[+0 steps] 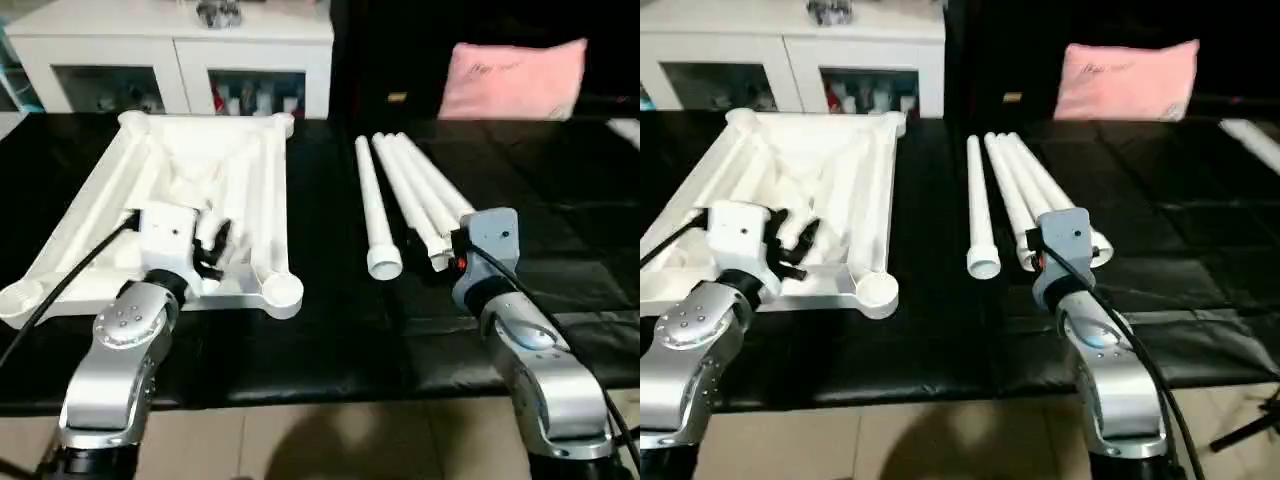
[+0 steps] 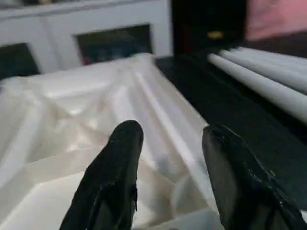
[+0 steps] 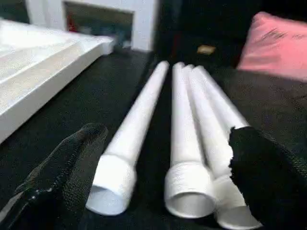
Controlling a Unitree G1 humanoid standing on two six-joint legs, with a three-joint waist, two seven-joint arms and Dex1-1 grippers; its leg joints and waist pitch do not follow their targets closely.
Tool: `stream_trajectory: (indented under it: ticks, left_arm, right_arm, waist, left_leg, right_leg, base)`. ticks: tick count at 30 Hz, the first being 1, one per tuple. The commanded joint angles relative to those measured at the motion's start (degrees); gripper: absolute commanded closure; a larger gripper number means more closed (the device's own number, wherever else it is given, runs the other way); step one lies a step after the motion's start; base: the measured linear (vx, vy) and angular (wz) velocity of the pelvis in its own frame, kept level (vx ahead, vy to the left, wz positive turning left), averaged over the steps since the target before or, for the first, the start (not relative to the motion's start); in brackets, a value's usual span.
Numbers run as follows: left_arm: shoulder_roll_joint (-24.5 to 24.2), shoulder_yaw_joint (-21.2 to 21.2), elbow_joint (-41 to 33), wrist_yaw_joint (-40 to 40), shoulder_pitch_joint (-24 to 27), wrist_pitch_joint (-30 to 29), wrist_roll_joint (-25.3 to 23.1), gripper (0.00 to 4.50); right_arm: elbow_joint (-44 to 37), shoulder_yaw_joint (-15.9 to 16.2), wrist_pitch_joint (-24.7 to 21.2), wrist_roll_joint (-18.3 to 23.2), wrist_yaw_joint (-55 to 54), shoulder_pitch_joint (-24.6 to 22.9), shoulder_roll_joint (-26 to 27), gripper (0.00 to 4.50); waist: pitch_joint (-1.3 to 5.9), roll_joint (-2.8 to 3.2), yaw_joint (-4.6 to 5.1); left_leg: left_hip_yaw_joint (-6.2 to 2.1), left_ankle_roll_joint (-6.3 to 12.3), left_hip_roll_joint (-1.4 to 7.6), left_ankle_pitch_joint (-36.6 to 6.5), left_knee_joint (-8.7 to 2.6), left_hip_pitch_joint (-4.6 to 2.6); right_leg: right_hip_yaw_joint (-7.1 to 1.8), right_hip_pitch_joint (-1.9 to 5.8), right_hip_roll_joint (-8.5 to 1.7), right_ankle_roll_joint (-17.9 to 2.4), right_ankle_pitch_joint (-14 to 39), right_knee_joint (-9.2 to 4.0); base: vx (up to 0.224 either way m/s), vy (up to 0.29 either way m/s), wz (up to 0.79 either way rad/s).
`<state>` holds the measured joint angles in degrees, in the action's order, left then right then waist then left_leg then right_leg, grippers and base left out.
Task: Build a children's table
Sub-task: Move to table
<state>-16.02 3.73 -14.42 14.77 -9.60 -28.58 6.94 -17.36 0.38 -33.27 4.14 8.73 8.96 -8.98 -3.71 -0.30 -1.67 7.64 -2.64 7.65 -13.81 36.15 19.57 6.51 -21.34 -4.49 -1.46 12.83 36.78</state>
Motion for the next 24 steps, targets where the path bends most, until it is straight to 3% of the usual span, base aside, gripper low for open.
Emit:
stream_trajectory:
  ticks: [1,2,3,4,6,9,11,15,18,21,24]
  left_arm:
    - [-2.2,0.2,1.0,4.1,-1.6,-1.5,2.0,2.19]
    - [-2.8,0.2,1.3,5.1,-1.9,-1.7,2.4,2.19]
    - [-4.6,-0.4,2.4,7.5,-2.6,-1.5,2.5,2.19]
    - [-6.3,-1.0,3.5,9.7,-3.3,-1.1,2.4,2.19]
    - [-9.6,-2.5,5.8,14.2,-4.8,0.8,1.9,2.19]
    - [-14.4,-3.4,7.3,24.1,-6.3,0.6,5.2,2.19]
    - [-19.0,-3.9,7.9,33.4,-7.5,-0.4,8.8,2.19]
    - [-24.3,-7.0,11.4,40.6,-9.7,3.4,6.5,2.19]
    - [-26.4,-9.3,13.9,44.8,-10.9,6.2,5.0,2.19]
    - [-29.6,-13.6,17.9,51.9,-12.7,8.7,3.1,2.19]
    - [-29.4,-16.0,22.7,53.3,-15.1,11.4,0.7,2.19]
  right_arm:
    - [-1.0,0.2,-0.1,1.4,2.1,1.0,-1.0,0.0]
    - [-1.0,0.3,0.0,1.5,2.6,1.1,-1.3,0.0]
    - [-1.3,0.6,-0.1,2.2,4.3,1.3,-2.1,0.0]
    - [-1.6,0.8,-0.4,3.1,6.0,1.5,-2.9,0.0]
    - [-2.1,1.6,-1.0,4.2,9.6,1.9,-4.8,0.0]
    - [-3.4,2.8,-1.9,5.7,14.5,2.1,-8.3,0.0]
    - [-4.6,2.7,-2.2,7.8,18.8,2.5,-11.0,0.0]
    - [-5.6,2.1,-2.8,11.2,23.7,3.8,-13.5,0.0]
    - [-6.0,3.1,-3.9,12.4,26.5,4.5,-15.3,0.0]
    - [-7.5,6.3,-3.4,12.5,31.1,4.6,-18.8,0.0]
    - [-8.2,7.6,-3.4,12.8,32.9,4.1,-19.8,0.0]
  waist:
    - [4.08,0.54,-0.38]
    - [4.46,0.56,-0.42]
    - [4.44,0.57,-0.58]
    - [4.15,0.58,-0.7]
    - [3.89,0.81,-0.8]
    - [3.42,1.23,-0.89]
    - [3.23,1.11,-0.85]
    - [2.97,1.05,-1.03]
    - [3.05,1.11,-1.18]
    - [3.35,1.08,-1.4]
    - [3.49,0.99,-1.66]
  left_leg:
    - [-2.23,1.61,4.59,3.6,-4.49,1.13]
    - [-1.98,2.99,4.32,7.6,-3.95,1.37]
    - [-1.75,4.51,4.12,9.5,-3.78,1.53]
    - [-1.55,5.72,4.15,7.8,-3.88,1.58]
    - [-1.54,6.02,4.64,3.8,-4.15,1.36]
    - [-1.61,4.25,5.26,-1.9,-4.74,1.09]
    - [-1.51,2.8,5.31,-4.4,-5.02,1.03]
    - [-1.32,2.05,5.19,-7.3,-5.21,0.71]
    - [-1.29,2.19,5.29,-6.3,-5.24,0.65]
    - [-1.23,2.07,5.39,-4.4,-5.12,0.68]
    - [-1.17,2.55,5.41,-2.7,-5.0,0.74]
  right_leg:
    - [-5.17,2.81,-5.26,-7.8,0.5,-4.17]
    - [-5.08,2.88,-4.82,-10.0,-8.3,-3.25]
    - [-4.94,2.95,-4.69,-11.4,-12.6,-3.07]
    - [-4.86,2.9,-4.69,-12.2,-11.7,-3.33]
    - [-4.76,2.86,-4.83,-12.5,-6.2,-3.77]
    - [-4.84,2.87,-5.09,-12.0,2.3,-4.4]
    - [-4.99,2.77,-5.09,-12.0,5.0,-4.56]
    - [-5.19,2.67,-5.21,-10.9,11.1,-5.34]
    - [-5.24,2.64,-5.19,-10.5,11.1,-5.37]
    - [-5.22,2.65,-5.23,-11.2,7.4,-4.83]
    - [-5.21,2.76,-5.37,-11.4,5.4,-4.68]
  base:
    - [0.0,0.0,0.0]
    - [0.0,0.0,0.0]
    - [0.0,0.0,0.0]
    - [0.0,0.0,0.0]
    - [0.0,0.0,0.0]
    - [0.0,0.0,0.0]
    - [0.0,0.0,0.0]
    - [0.0,0.0,0.0]
    - [0.0,0.0,0.0]
    - [0.0,0.0,0.0]
    - [0.0,0.0,0.0]
